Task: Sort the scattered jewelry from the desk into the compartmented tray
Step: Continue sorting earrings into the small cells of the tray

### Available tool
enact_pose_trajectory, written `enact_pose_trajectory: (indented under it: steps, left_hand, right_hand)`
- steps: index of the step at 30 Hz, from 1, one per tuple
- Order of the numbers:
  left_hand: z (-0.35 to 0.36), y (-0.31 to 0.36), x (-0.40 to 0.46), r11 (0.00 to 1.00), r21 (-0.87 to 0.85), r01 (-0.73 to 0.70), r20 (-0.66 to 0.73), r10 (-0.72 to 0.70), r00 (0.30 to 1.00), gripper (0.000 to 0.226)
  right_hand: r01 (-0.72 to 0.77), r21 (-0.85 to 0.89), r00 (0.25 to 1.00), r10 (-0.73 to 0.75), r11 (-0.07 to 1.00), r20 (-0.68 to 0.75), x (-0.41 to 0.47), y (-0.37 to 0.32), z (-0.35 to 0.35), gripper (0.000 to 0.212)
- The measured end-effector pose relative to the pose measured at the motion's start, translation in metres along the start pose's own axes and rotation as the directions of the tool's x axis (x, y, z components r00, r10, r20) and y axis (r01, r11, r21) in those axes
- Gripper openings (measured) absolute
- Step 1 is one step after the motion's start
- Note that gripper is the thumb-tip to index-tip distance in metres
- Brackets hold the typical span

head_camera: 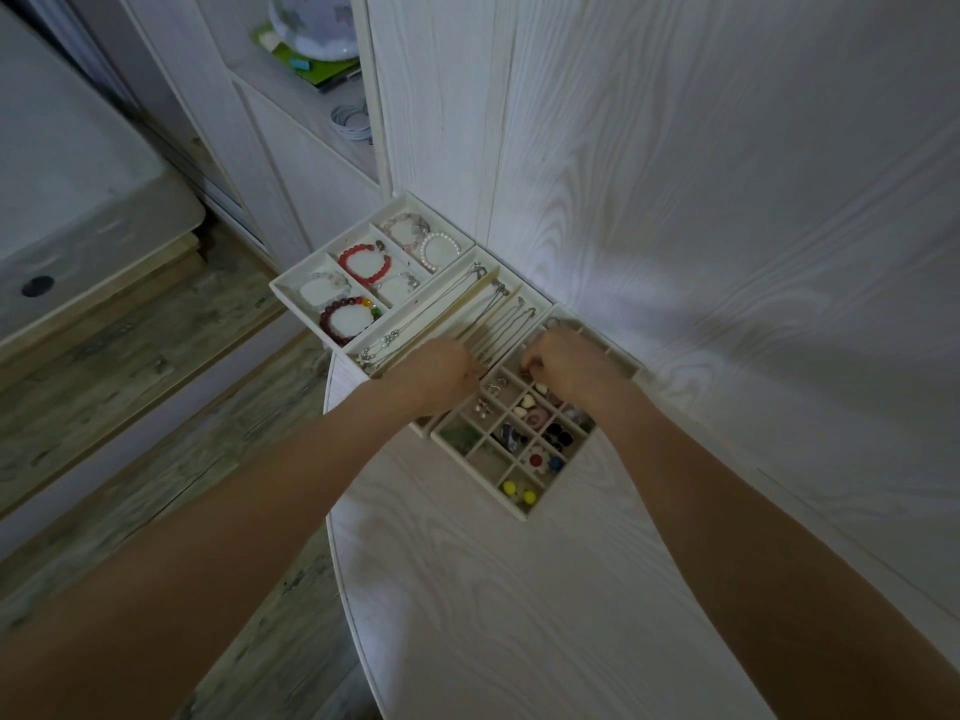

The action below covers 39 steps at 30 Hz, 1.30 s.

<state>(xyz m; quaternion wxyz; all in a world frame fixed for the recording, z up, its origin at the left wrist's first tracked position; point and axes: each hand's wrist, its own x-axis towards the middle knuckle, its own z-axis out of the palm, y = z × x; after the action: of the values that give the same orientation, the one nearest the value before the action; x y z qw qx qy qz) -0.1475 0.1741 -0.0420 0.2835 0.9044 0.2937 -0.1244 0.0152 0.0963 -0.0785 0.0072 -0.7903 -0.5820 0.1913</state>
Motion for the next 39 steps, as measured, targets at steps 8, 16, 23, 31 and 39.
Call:
enact_pose_trajectory:
  steps: [8,16,23,31,39]
  left_hand:
    - [0.001,-0.003,-0.014,0.087,-0.973,0.213,0.200,-0.140,0.970,0.030]
    - [0.010,0.001,-0.022,-0.149,-0.956,0.252,0.266,-0.087,0.960,0.064]
    - [0.005,0.017,-0.021,-0.141,-0.953,0.269,0.268,0.028,0.963,0.081]
    - [0.000,0.027,-0.016,-0.077,-0.977,0.199,0.195,0.061,0.979,0.085]
    - [0.000,0.021,-0.013,0.053,-0.993,0.101,0.103,0.039,0.994,0.061]
  right_hand:
    - [-0.041,0.099,0.999,0.041,0.994,-0.004,-0.009,-0.005,-0.009,0.016]
    - [0.080,0.522,0.968,0.060,0.850,-0.245,-0.050,-0.035,-0.029,0.022]
    - [0.174,0.555,0.977,-0.075,0.814,-0.198,-0.064,-0.051,-0.016,0.018]
    - [0.160,0.575,0.956,0.020,0.803,-0.293,-0.058,-0.045,-0.019,0.009]
    - [0.158,0.672,0.951,0.072,0.724,-0.301,-0.056,-0.035,-0.023,0.008]
